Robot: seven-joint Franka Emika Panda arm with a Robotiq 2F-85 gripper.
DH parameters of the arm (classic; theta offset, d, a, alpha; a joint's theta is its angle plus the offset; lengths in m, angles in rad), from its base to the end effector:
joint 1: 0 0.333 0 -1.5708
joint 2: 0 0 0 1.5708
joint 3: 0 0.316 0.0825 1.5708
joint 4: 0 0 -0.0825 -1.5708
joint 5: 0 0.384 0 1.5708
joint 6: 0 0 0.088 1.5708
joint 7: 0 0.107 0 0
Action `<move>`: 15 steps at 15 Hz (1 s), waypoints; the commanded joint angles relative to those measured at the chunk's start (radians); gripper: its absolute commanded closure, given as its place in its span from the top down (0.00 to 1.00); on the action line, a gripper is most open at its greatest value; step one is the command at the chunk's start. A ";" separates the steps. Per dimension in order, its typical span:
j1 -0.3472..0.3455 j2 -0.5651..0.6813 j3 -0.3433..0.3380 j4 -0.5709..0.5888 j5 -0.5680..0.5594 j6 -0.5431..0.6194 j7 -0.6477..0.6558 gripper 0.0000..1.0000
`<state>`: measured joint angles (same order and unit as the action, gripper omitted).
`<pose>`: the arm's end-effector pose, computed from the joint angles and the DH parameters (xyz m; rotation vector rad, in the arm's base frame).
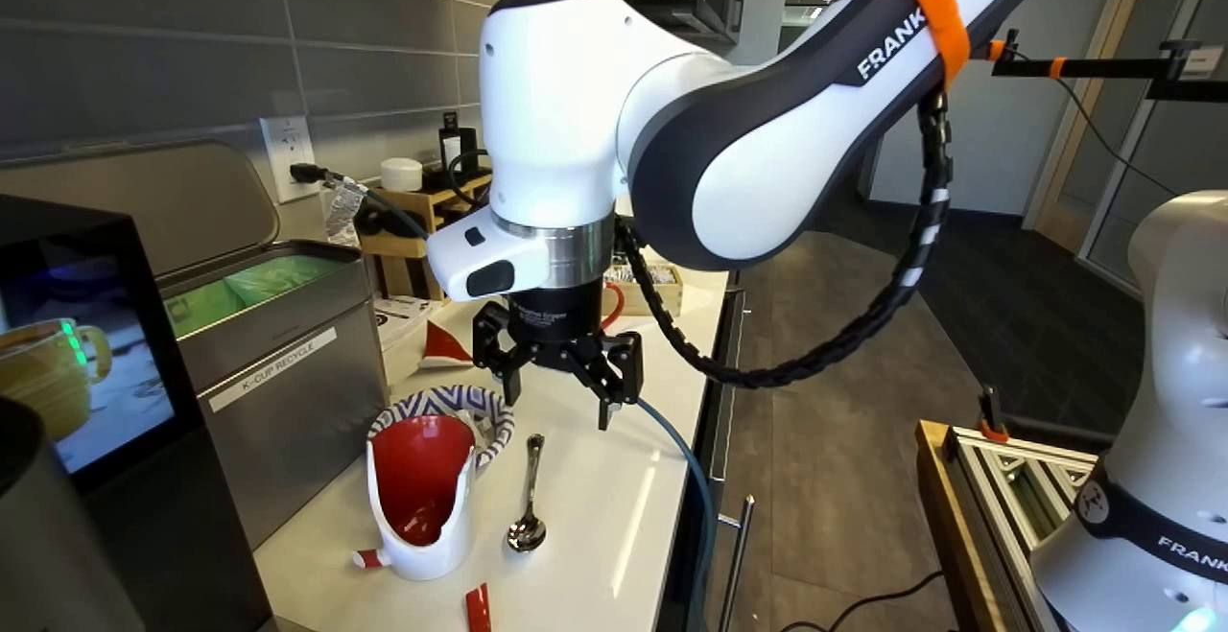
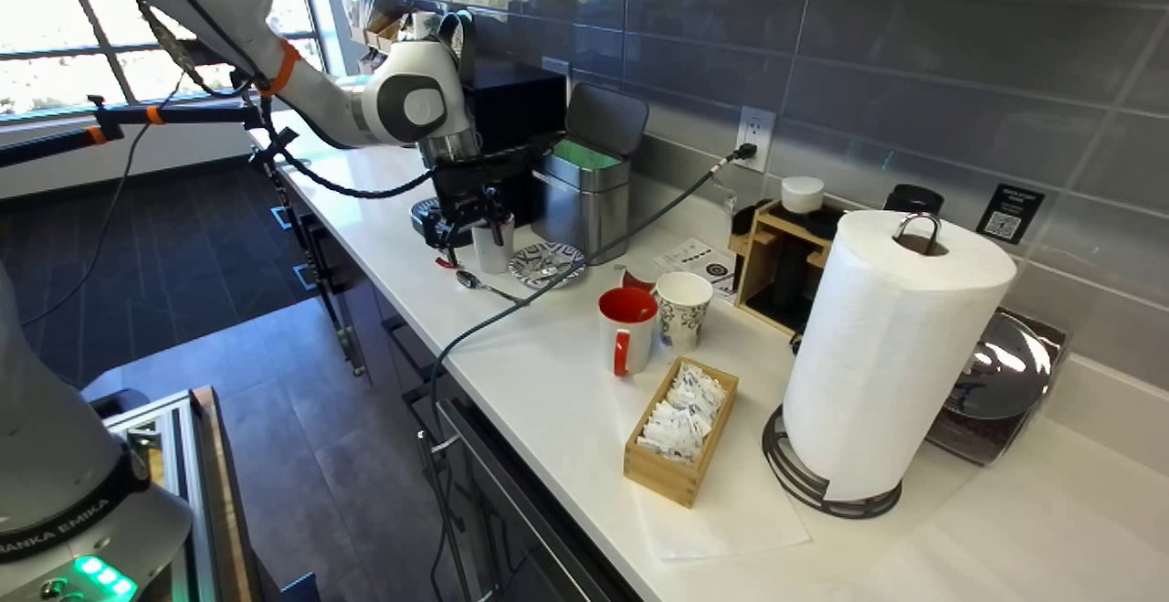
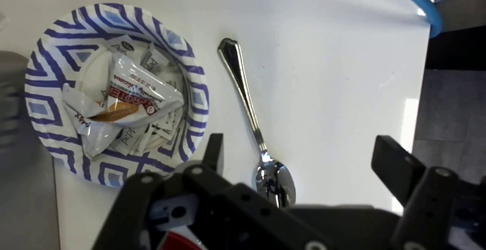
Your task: Put the spoon in the cup
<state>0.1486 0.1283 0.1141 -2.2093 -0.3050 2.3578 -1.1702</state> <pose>0.5290 0.1377 0.3245 2.0044 2.1616 -0.1018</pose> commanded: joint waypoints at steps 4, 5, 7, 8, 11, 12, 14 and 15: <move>-0.029 0.059 0.030 -0.050 0.059 0.025 -0.089 1.00; -0.029 0.064 0.035 -0.058 0.062 0.033 -0.099 1.00; -0.036 0.074 0.048 -0.077 0.088 0.101 -0.136 1.00; -0.036 0.084 0.054 -0.082 0.093 0.143 -0.151 1.00; -0.046 0.119 0.066 -0.072 0.116 0.216 -0.201 1.00; -0.047 0.130 0.065 -0.063 0.114 0.217 -0.205 1.00; -0.048 0.153 0.058 -0.042 0.100 0.197 -0.204 1.00; -0.050 0.159 0.054 -0.030 0.094 0.187 -0.200 0.96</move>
<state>0.1175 0.2505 0.1634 -2.2726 -0.2092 2.5503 -1.3457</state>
